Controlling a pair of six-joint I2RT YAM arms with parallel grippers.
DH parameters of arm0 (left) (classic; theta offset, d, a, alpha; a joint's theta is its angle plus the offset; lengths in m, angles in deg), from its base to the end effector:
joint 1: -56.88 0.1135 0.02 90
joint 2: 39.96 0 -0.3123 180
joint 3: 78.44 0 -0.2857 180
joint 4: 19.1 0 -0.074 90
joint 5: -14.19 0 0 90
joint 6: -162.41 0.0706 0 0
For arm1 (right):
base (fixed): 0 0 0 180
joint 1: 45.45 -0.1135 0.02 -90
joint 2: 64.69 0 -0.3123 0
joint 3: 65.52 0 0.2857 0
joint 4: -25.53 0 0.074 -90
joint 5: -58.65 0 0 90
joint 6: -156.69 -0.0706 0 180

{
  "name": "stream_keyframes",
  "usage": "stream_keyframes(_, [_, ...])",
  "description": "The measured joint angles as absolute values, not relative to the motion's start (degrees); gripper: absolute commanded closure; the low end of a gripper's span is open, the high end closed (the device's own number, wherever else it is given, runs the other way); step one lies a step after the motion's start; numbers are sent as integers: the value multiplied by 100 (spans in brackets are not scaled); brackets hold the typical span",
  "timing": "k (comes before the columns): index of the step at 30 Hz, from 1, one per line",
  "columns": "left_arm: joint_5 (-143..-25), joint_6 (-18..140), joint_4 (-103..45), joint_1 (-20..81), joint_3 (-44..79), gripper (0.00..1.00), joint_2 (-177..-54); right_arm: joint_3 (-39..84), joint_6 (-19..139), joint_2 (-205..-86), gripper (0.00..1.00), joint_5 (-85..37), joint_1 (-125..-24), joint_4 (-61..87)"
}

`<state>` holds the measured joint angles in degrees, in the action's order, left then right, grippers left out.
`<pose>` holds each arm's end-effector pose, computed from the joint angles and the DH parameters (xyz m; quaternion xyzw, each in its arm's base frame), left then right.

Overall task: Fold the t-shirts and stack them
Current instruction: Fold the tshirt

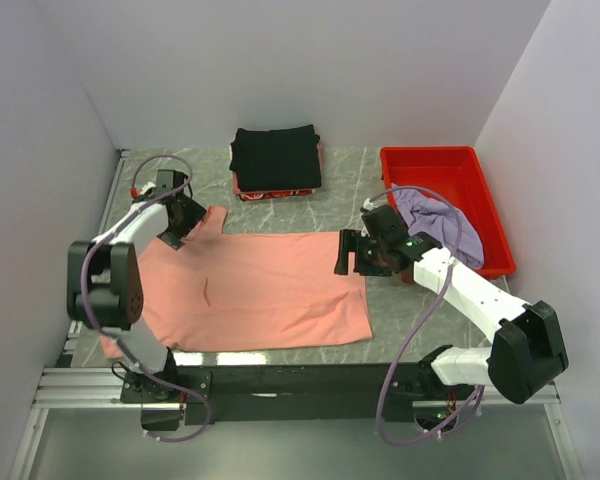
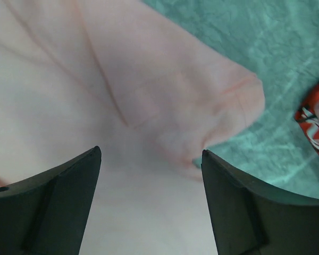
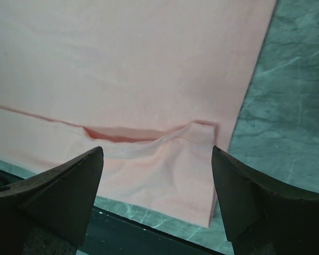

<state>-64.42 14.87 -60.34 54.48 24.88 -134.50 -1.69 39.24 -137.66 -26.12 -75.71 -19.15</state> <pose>0.3904 -0.0024 0.2143 -0.4673 0.8380 -0.0496 0.2774 0.2522 0.1546 0.2502 -0.0374 0.9489 0.1877 0.2507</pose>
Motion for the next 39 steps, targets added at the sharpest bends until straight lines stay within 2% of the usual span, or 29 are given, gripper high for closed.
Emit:
stream_keyframes(8, [-6442,1605,-6109,5453,1780,31,-14584,-163,4106,-13847,10,-2616,-7280,-1926])
stream_keyframes(13, [-6400,1614,-6209,5453,1520,47,-14941,-163,4191,-13937,9,-2612,-7188,-1926])
stream_keyframes(20, [-6147,1603,-6395,5453,1249,54,-15172,-163,4257,-13996,9,-2592,-7077,-1926])
stream_keyframes(23, [-6018,1614,-6476,5455,1116,64,-15273,-163,4265,-14007,9,-2590,-7055,-1926])
stream_keyframes(24, [-5985,1622,-6500,5455,1065,76,-15314,-163,4274,-14016,9,-2590,-7051,-1926])
stream_keyframes(27, [-5943,1699,-6555,5466,884,99,-15459,-163,4285,-14035,9,-2592,-7016,-1926])
stream_keyframes(39, [-5961,1972,-6662,5470,740,97,-15469,257,4274,-14518,8,-2780,-6941,-1976])
